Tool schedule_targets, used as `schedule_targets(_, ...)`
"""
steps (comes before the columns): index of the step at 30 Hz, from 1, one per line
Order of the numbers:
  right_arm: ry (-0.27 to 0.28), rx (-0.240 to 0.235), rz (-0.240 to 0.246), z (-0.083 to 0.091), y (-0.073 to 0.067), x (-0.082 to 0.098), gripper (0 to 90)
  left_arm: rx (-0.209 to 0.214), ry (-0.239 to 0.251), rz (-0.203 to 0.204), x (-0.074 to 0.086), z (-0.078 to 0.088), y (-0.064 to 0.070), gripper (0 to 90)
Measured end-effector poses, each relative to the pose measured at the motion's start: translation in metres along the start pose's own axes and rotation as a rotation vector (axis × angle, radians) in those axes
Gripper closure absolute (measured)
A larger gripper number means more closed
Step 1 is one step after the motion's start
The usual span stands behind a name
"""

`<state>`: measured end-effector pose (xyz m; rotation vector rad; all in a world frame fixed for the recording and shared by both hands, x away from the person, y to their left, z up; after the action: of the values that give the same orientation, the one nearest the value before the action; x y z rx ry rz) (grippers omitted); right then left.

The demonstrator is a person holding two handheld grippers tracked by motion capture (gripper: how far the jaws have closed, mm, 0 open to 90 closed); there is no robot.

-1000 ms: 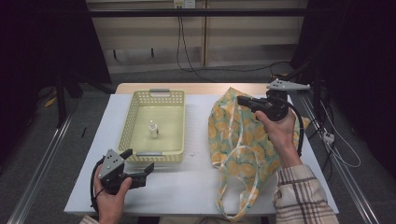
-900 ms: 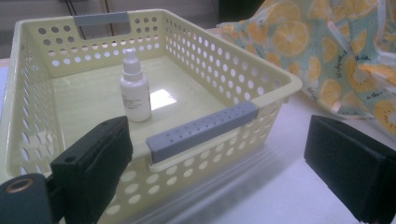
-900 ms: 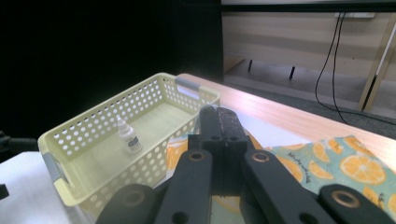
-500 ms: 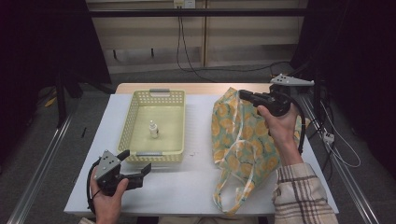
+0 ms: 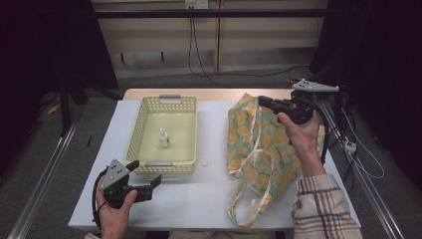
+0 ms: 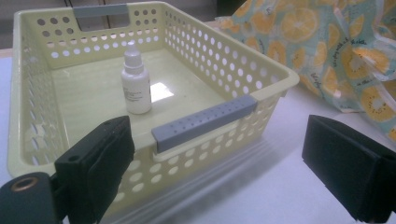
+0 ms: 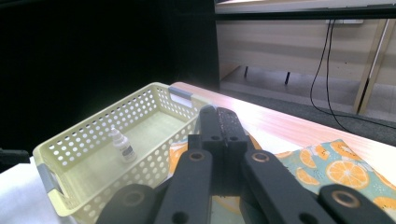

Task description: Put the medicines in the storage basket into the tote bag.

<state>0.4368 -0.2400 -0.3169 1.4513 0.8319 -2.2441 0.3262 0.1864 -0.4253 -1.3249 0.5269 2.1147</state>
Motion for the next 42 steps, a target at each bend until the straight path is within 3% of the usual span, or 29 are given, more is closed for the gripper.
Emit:
schedule_targets(5,-0.016,0.002,0.0,-0.004,0.0,0.003,90.0,0.015,-0.011,-0.006,-0.009,-0.001,-0.003,8.4)
schedule_targets(6,-0.019,-0.001,0.002,-0.004,-0.001,0.004,90.0,0.028,-0.019,0.004,-0.01,-0.001,-0.003,8.3)
schedule_targets(12,-0.027,-0.006,0.017,-0.005,-0.004,0.004,90.0,0.092,-0.063,-0.024,-0.021,-0.01,-0.003,7.3)
schedule_targets(21,-0.074,-0.019,0.026,-0.01,-0.007,0.013,90.0,0.078,-0.119,-0.057,-0.044,-0.032,-0.012,7.5)
schedule_targets(24,-0.086,-0.018,0.033,-0.011,-0.009,0.016,90.0,0.083,-0.14,-0.035,-0.049,-0.041,-0.017,7.5)
schedule_targets(37,-0.091,-0.023,0.037,-0.012,-0.011,0.018,90.0,0.036,-0.21,-0.061,-0.076,-0.076,-0.038,14.7)
schedule_targets(40,-0.087,-0.022,0.036,-0.011,-0.011,0.017,90.0,0.031,-0.217,-0.05,-0.078,-0.082,-0.044,15.9)
schedule_targets(42,-0.084,-0.022,0.032,-0.01,-0.01,0.017,90.0,0.017,-0.24,-0.065,-0.076,-0.088,-0.048,16.7)
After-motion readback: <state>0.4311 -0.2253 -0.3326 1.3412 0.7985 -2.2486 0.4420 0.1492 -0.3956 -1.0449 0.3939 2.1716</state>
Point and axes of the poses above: each handheld gripper's, and its own axes: z roughly backward along the jaws, x roughly out of its underside, y roughly to its right, the point moved 4 cm from there along -z, roughly forward along the jaws, and after that the axes turned 4 degrees about -z, right-handed, at the moved point
